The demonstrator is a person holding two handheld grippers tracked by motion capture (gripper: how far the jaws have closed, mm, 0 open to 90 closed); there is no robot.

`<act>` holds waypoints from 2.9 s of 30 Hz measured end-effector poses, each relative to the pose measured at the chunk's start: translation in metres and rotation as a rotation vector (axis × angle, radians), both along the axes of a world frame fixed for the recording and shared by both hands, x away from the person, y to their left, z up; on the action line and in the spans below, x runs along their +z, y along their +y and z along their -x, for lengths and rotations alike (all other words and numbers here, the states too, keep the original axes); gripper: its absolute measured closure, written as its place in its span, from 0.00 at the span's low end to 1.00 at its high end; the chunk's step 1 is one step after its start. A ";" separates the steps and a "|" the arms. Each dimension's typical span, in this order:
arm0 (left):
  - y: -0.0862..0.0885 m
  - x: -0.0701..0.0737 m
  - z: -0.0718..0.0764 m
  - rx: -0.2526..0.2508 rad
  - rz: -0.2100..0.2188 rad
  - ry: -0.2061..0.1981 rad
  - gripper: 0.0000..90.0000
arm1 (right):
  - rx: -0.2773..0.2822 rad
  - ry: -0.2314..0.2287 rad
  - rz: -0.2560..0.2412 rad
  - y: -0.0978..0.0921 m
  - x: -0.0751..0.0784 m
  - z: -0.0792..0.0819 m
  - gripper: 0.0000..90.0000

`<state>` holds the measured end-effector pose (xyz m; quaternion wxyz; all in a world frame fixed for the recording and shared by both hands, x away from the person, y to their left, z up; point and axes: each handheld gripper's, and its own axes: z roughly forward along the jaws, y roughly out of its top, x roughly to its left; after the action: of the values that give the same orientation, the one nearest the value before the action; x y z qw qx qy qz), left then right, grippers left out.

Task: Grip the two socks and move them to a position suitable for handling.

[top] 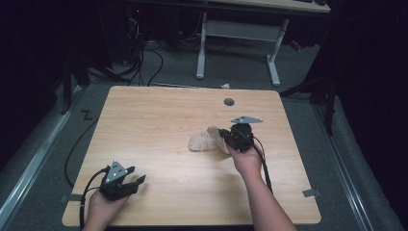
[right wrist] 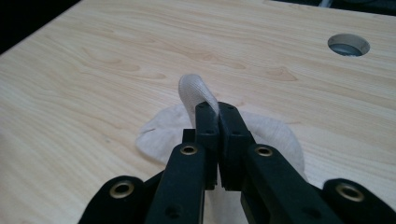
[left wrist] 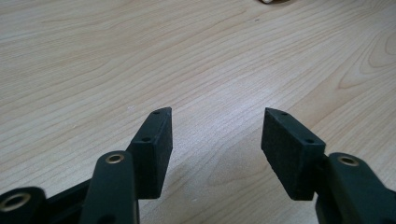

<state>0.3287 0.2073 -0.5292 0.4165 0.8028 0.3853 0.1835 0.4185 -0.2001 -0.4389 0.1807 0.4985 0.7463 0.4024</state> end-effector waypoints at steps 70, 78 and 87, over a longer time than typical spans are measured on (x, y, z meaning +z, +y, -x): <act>-0.037 0.008 0.014 -0.130 0.062 0.047 0.49 | 0.095 0.001 -0.020 0.017 -0.065 0.089 0.95; -0.082 0.018 0.020 -0.222 0.057 0.055 0.59 | 0.037 0.037 -0.031 -0.011 -0.086 0.101 0.88; -0.118 0.015 0.013 -0.270 0.016 0.084 0.76 | 0.052 0.016 -0.004 -0.014 -0.084 0.101 0.98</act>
<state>0.3158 0.0893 -0.5143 0.4274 0.8508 0.2924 0.0888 0.3176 -0.2143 -0.5226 0.1630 0.4826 0.7595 0.4046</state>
